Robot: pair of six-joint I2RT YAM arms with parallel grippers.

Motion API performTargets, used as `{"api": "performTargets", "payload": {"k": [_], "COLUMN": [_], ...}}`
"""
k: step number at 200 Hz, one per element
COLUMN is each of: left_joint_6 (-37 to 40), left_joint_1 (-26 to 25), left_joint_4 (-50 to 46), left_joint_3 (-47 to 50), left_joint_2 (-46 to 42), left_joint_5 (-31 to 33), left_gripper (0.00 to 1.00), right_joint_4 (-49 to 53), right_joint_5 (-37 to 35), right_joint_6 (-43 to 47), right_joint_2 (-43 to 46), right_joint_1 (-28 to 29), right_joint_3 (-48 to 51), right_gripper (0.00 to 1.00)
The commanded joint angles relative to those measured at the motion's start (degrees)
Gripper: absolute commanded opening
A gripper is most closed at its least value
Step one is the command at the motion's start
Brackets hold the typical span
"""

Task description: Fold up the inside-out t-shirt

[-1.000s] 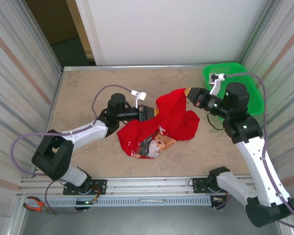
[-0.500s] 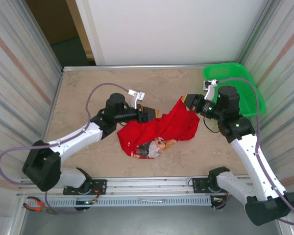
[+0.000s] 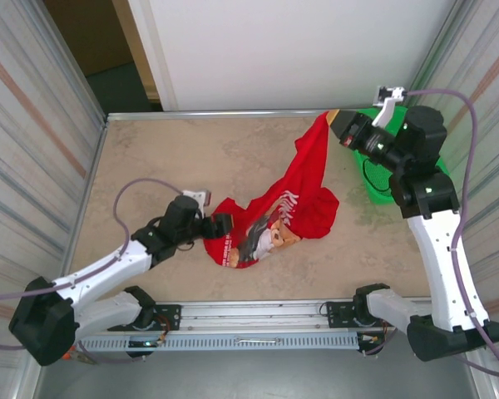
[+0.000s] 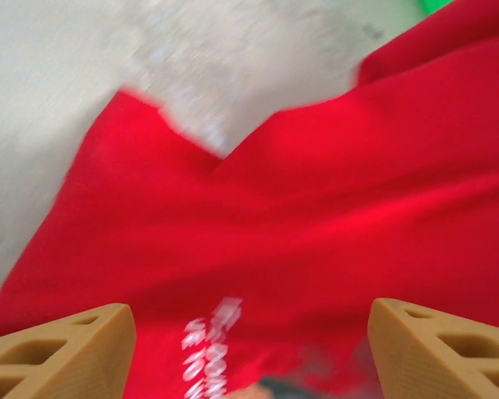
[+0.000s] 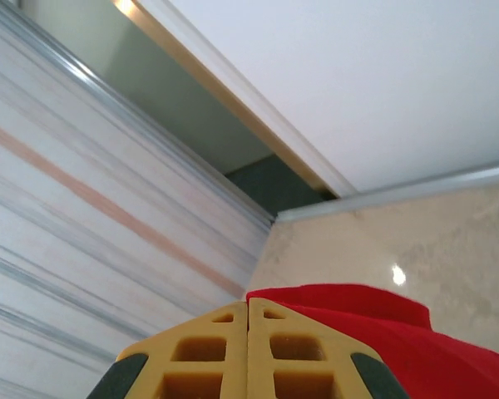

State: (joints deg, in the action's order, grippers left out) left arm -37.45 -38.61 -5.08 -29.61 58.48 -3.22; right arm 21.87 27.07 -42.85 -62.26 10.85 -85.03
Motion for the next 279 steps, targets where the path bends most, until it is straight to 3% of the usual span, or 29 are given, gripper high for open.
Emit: {"api": "performTargets", "payload": {"k": [1, 64, 137, 146, 149, 159, 166, 179, 207, 230, 240, 259, 270, 279], "left_joint_6": [-8.37, -9.6, -4.09, -2.77, -2.22, -0.82, -0.56, 2.02, 11.91, 13.57, 13.13, 11.49, 10.41, 10.18], "left_joint_1": [0.22, 1.91, 2.68, 3.06, 3.41, 5.39, 7.07, 9.78, 13.15, 17.33, 19.3, 22.45, 23.9, 24.68], "left_joint_4": [1.99, 7.57, 14.68, 15.73, 16.1, 16.58, 15.17, 10.69, -6.29, -12.17, -14.2, -14.89, -14.55, -14.28], "left_joint_3": [4.37, 2.81, -11.17, -13.28, -14.04, -16.84, -18.9, -23.3, -40.93, -54.81, -59.31, -62.4, -61.93, -60.89], "left_joint_2": [-3.89, 2.72, 30.21, 33.71, 34.78, 36.88, 36.74, 32.67, 21.58, 18.14, 17.9, 17.09, 16.23, 15.28], "left_joint_5": [4.34, 2.98, 0.07, -0.91, -1.85, -5.95, -8.21, -10.22, -7.75, -11.54, -13.44, -16.91, -18.37, -18.68], "left_gripper": [0.78, 0.84, 0.83, 0.71, 0.62, 0.13, 0.0, 0.0, 0.0, 0.0, 0.07, 0.1, 0.0, 0.0], "right_joint_4": [-3.89, -5.81, -3.47, -2.86, -2.61, -1.79, -0.69, 2.12, 3.1, 3.08, 3.1, 2.32, 1.28, 0.6], "right_joint_5": [-0.29, -1.05, -2.77, -3.08, -3.26, -4.22, -4.7, -5.17, -3.83, -3.06, -3.09, -2.2, -1.14, -0.48], "right_joint_6": [1.0, -0.92, -1.27, -1.03, -0.94, -0.32, 0.31, 1.21, -0.28, -2.76, -3.77, -6.11, -7.56, -8.16], "right_joint_2": [-0.82, -1.03, 1.52, 1.74, 1.78, 1.75, 1.35, 0.0, -3.51, -6.56, -7.39, -8.6, -8.85, -9.06], "right_joint_1": [-0.57, -0.66, -0.66, -0.69, -0.73, -0.95, -1.44, -3.62, -10.41, -14.9, -16.74, -19.62, -20.55, -20.69], "right_joint_3": [-4.81, -7.89, -5.49, -5.59, -5.63, -6.31, -7.68, -11.83, -20.73, -28.39, -30.36, -32.03, -31.83, -31.39], "right_gripper": [0.0, 0.0, 0.0, 0.0, 0.0, 0.0, 0.0, 0.0, 0.0, 0.0, 0.0, 0.0, 0.0, 0.0]}}
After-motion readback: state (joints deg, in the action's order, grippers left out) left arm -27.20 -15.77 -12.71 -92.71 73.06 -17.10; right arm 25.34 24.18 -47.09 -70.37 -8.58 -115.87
